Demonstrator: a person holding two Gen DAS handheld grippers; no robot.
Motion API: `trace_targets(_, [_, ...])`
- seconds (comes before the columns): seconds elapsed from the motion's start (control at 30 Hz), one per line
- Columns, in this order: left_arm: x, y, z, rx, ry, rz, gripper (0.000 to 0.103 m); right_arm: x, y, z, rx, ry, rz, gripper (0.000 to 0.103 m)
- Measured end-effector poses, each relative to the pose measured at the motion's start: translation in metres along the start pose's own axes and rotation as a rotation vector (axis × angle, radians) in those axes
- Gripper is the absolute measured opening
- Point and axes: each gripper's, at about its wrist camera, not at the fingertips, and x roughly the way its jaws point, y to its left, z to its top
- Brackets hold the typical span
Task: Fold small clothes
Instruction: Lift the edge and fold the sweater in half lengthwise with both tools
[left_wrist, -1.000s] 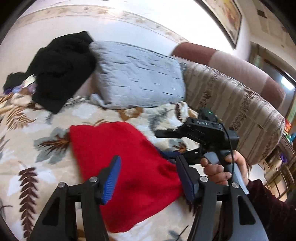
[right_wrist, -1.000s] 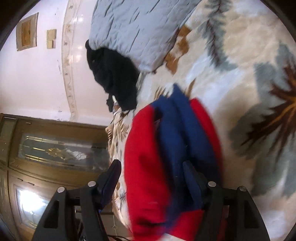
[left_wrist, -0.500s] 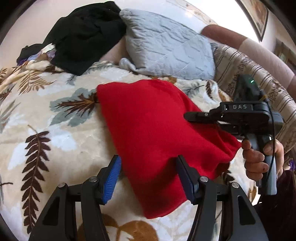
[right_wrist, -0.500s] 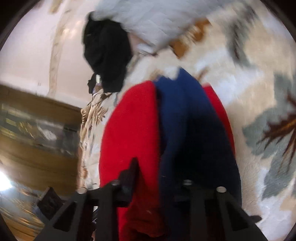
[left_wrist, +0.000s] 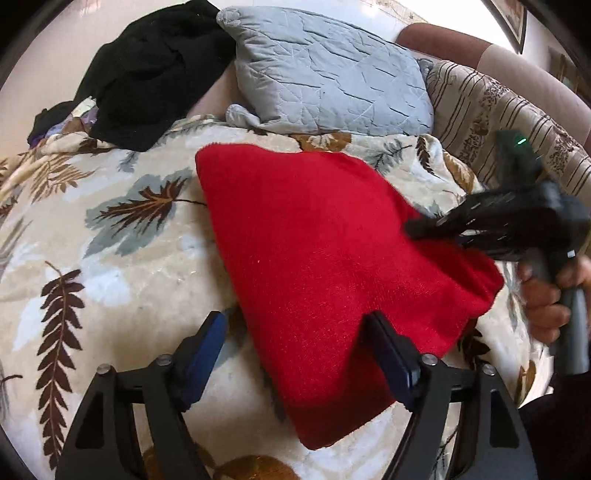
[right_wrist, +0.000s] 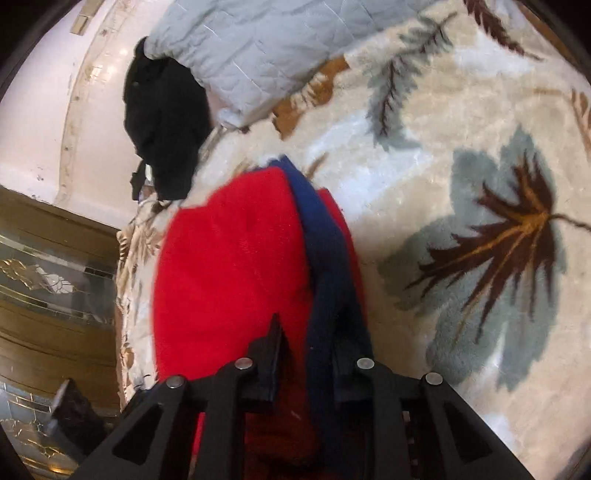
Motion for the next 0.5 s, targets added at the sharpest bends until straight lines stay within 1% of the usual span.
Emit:
trace_targets(0.03, [-0.001, 0.000, 0.000, 0.000, -0.002, 0.007, 0.080, -0.012, 0.004, 0.001, -0.010, -0.042, -0.016, 0.027])
trace_targets(0.07, [-0.002, 0.001, 0.000, 0.001, -0.004, 0.016, 0.081, -0.022, 0.009, 0.002, -0.025, -0.104, -0.040, 0.027])
trace_targets(0.1, [-0.002, 0.001, 0.000, 0.000, -0.004, 0.019, 0.083, -0.033, 0.016, 0.004, -0.048, -0.176, -0.044, 0.028])
trace_targets(0.17, [-0.001, 0.001, -0.001, -0.009, -0.002, 0.023, 0.084, -0.042, 0.026, 0.007, -0.078, -0.243, 0.011, 0.028])
trace_targets(0.2, [0.000, 0.001, 0.000, -0.011, -0.001, 0.026, 0.084, -0.038, 0.032, 0.011, -0.088, -0.236, 0.038, 0.028])
trace_targets(0.27, [-0.001, -0.001, 0.000, -0.001, -0.002, 0.041, 0.084, -0.025, 0.040, 0.016, -0.100, -0.197, 0.040, 0.028])
trace_targets(0.33, [-0.003, -0.007, 0.000, 0.030, -0.014, 0.072, 0.085, -0.001, 0.049, 0.022, -0.132, -0.141, 0.010, 0.028])
trace_targets(0.37, [-0.004, -0.010, 0.000, 0.047, -0.020, 0.086, 0.085, 0.006, 0.047, 0.023, -0.127, -0.123, -0.001, 0.028])
trace_targets(0.43, [-0.005, -0.015, 0.000, 0.091, -0.034, 0.114, 0.085, 0.027, 0.040, 0.028, -0.094, -0.077, -0.049, 0.028])
trace_targets(0.47, [-0.005, -0.017, 0.000, 0.110, -0.039, 0.123, 0.085, 0.036, 0.035, 0.030, -0.077, -0.057, -0.061, 0.027])
trace_targets(0.5, [-0.005, -0.019, 0.000, 0.118, -0.041, 0.127, 0.085, 0.044, 0.029, 0.033, -0.055, -0.037, -0.051, 0.027])
